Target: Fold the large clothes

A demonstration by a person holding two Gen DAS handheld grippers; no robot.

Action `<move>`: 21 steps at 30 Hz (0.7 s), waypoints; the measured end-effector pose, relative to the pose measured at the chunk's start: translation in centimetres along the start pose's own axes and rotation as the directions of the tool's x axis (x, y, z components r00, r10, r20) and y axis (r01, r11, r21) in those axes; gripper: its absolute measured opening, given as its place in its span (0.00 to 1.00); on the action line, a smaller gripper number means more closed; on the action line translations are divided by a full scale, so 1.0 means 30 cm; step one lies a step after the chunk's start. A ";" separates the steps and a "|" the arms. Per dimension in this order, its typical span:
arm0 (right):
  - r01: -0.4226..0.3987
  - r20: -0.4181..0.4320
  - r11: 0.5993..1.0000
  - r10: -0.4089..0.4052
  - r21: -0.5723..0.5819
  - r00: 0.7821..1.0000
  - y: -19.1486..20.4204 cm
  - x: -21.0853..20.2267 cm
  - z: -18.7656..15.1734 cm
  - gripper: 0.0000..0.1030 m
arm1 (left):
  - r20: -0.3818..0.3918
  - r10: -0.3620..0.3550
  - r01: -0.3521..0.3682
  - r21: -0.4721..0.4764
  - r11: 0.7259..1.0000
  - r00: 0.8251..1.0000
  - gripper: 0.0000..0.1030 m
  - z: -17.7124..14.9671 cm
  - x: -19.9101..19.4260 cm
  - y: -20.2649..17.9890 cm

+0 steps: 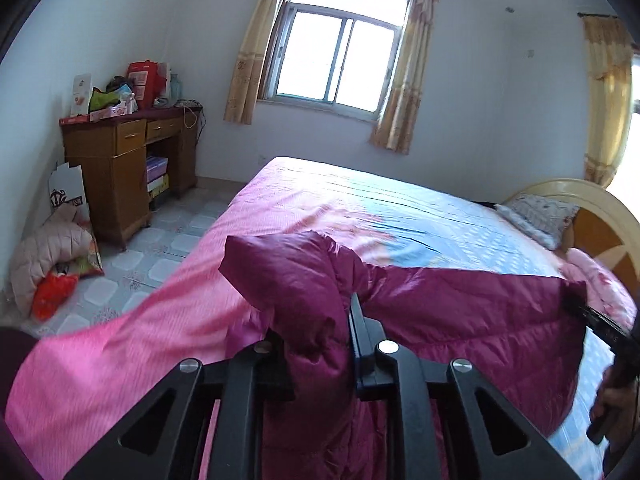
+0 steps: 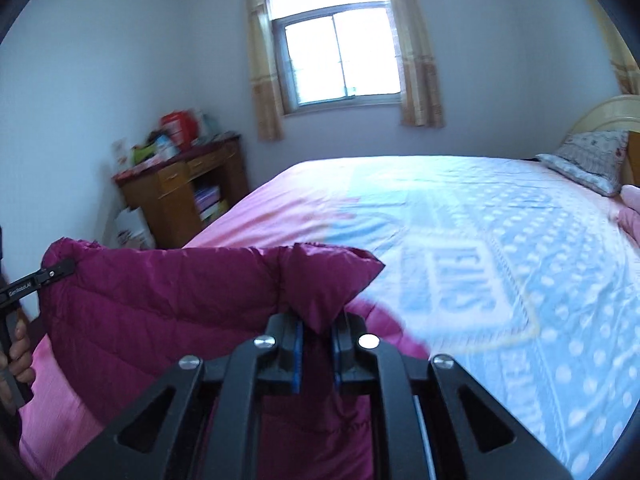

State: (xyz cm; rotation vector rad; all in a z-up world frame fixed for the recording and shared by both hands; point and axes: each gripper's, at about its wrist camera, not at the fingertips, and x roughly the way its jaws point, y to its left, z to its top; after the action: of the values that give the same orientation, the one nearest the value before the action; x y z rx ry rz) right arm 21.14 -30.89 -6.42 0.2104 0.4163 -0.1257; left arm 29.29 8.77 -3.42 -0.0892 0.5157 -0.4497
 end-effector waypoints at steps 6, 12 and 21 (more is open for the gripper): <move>0.142 -0.068 0.987 -0.137 0.071 0.988 -0.075 0.254 -0.018 0.12 | -0.119 0.120 -0.121 0.002 0.993 0.986 0.18 0.012 0.397 -0.005; 0.247 -0.156 0.967 -0.235 0.063 0.959 -0.148 0.420 -0.134 0.12 | -0.252 0.172 -0.179 -0.005 0.984 0.952 0.32 -0.114 0.618 0.023; 0.282 -0.339 0.941 -0.209 0.185 0.917 -0.240 0.513 -0.191 0.57 | -0.313 0.220 -0.276 -0.146 0.950 0.924 0.76 -0.187 0.695 0.118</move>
State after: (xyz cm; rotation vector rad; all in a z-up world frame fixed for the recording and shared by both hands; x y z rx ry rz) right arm 31.71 -37.76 -19.17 0.4100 0.7500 -0.3950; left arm 44.07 3.00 -18.49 -0.1377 0.8523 -0.1621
